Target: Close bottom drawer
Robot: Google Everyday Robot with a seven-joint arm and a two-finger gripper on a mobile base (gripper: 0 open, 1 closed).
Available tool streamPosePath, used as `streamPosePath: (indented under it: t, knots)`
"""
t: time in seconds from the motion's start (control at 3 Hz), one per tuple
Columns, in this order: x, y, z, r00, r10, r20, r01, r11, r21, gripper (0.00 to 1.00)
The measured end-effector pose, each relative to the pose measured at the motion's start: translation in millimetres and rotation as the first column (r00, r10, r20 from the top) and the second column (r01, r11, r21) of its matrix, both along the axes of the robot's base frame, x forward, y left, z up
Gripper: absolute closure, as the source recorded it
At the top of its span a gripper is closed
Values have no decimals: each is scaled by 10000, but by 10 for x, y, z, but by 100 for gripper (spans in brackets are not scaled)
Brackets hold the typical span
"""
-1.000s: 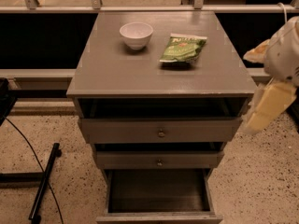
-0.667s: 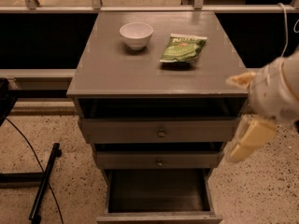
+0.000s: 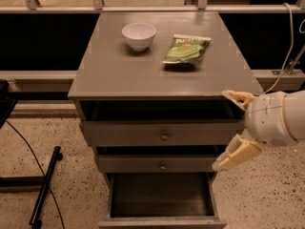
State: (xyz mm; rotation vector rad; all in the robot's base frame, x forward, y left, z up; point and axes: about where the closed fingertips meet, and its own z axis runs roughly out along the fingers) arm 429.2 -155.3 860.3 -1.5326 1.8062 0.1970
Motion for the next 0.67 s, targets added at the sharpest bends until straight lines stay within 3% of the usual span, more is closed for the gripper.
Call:
streamPosePath:
  t: [0.33, 0.67]
  knots:
    - [6, 54, -490, 9970, 20, -779, -18, 10000, 26, 0]
    - [-1, 135, -1086, 9975, 51, -701, 14, 9957, 923, 0]
